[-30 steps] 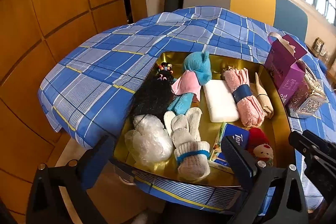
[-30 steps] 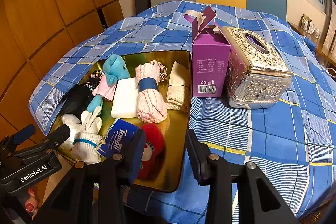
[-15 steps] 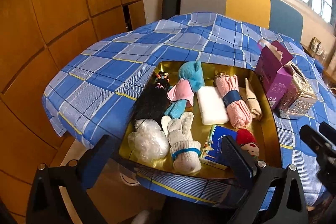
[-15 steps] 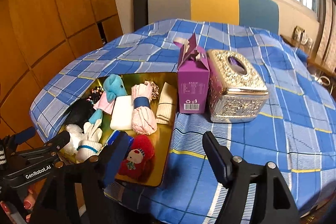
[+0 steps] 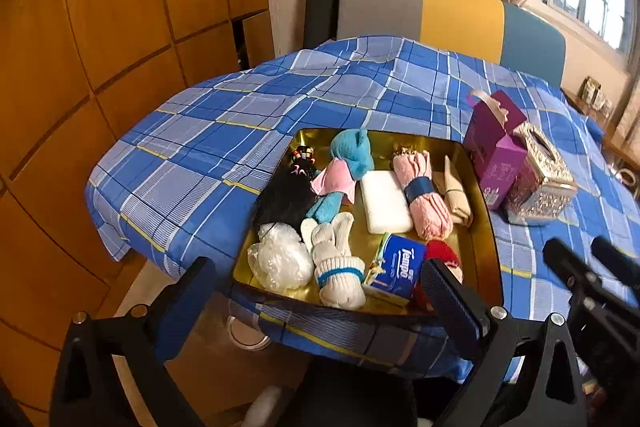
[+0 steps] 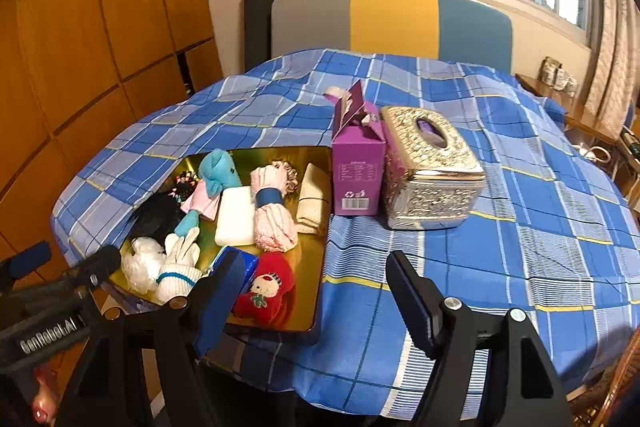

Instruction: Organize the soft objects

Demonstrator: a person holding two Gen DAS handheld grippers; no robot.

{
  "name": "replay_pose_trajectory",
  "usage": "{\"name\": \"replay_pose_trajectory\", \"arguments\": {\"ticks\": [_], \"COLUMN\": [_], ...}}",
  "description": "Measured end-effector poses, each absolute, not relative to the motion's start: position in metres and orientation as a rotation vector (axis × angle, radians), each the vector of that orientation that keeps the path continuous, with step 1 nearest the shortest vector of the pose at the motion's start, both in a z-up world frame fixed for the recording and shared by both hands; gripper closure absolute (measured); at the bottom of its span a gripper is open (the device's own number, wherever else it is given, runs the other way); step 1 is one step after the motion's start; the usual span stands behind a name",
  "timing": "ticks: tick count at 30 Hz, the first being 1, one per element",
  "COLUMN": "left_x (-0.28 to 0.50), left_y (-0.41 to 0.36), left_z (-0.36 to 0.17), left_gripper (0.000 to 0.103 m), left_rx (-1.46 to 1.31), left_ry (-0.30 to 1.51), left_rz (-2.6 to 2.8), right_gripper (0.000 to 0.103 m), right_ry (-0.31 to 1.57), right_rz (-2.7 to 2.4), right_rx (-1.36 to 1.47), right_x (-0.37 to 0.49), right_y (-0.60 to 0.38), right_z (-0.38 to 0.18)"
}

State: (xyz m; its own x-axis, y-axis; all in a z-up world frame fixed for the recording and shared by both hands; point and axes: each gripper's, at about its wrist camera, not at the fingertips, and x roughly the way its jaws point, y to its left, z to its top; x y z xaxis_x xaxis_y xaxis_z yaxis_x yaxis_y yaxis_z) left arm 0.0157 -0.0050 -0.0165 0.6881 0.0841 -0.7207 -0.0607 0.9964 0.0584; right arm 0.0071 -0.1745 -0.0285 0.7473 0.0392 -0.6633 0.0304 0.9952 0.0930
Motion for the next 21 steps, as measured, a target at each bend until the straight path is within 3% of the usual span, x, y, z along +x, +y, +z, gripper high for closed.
{"name": "replay_pose_trajectory", "arguments": {"ticks": [21], "left_x": [0.001], "left_y": [0.005], "left_z": [-0.011], "left_gripper": [0.0], "left_rx": [0.038], "left_ry": [0.83], "left_rz": [0.136], "right_gripper": [0.029], "right_ry": [0.751], "right_rz": [-0.013], "right_rx": [0.079], "right_x": [-0.002], "right_y": [-0.167], "right_z": [-0.017]}}
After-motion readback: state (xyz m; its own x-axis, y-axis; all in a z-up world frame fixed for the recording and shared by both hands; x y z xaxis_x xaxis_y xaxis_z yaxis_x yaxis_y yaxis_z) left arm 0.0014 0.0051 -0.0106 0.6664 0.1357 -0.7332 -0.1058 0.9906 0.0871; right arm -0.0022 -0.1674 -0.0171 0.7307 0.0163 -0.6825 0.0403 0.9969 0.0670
